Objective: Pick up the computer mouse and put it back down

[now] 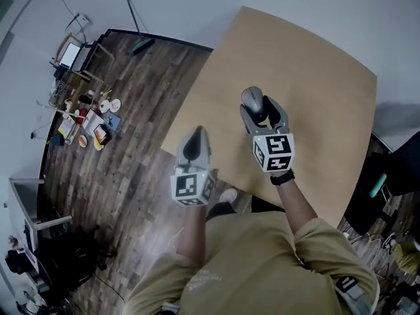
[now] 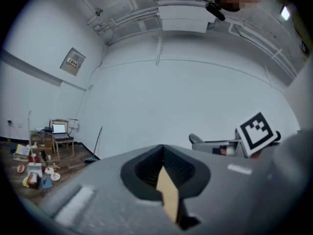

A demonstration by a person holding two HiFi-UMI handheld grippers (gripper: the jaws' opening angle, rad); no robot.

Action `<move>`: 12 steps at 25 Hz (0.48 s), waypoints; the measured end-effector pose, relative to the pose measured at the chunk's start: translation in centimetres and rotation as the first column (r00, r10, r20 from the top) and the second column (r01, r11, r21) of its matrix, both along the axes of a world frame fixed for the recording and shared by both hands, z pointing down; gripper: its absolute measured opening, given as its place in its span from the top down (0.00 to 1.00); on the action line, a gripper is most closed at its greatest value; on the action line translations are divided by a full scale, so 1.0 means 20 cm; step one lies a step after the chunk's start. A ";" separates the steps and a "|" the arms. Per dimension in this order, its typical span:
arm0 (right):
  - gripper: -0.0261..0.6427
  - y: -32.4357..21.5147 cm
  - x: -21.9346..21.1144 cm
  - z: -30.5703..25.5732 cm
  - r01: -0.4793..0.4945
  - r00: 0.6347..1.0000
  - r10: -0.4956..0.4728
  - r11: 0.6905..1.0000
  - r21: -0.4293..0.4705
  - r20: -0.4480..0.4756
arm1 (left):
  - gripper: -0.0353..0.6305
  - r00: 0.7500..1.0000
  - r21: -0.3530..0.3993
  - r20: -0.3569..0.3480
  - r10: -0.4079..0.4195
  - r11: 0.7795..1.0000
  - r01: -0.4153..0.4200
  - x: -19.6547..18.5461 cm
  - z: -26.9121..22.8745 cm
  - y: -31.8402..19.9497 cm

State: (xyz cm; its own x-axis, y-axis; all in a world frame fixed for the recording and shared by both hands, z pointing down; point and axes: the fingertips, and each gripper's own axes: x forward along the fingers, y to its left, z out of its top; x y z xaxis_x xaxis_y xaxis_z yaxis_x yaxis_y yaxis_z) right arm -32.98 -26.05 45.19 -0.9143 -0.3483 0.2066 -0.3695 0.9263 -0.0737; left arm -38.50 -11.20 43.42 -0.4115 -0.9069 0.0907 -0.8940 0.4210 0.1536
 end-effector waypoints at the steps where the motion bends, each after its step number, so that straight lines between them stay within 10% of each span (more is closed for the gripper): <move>1: 0.51 -0.02 -0.05 0.04 -0.003 1.000 0.003 1.000 -0.009 -0.013 | 0.94 1.000 -0.005 -0.006 -0.011 1.000 0.011 -0.03 0.02 0.00; 12: 0.51 -0.36 -0.33 0.51 -0.167 0.981 0.152 0.977 -0.129 -0.120 | 0.94 0.998 -0.087 -0.069 -0.009 0.996 0.003 -0.15 0.26 -0.15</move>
State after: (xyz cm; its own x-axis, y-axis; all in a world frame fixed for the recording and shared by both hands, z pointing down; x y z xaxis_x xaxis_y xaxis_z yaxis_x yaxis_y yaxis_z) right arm -39.49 -33.30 55.43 -0.8187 -0.4491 0.3579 -0.5246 0.8383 -0.1482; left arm -41.43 -14.29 48.62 -0.4074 -0.8917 0.1971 -0.8798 0.4411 0.1773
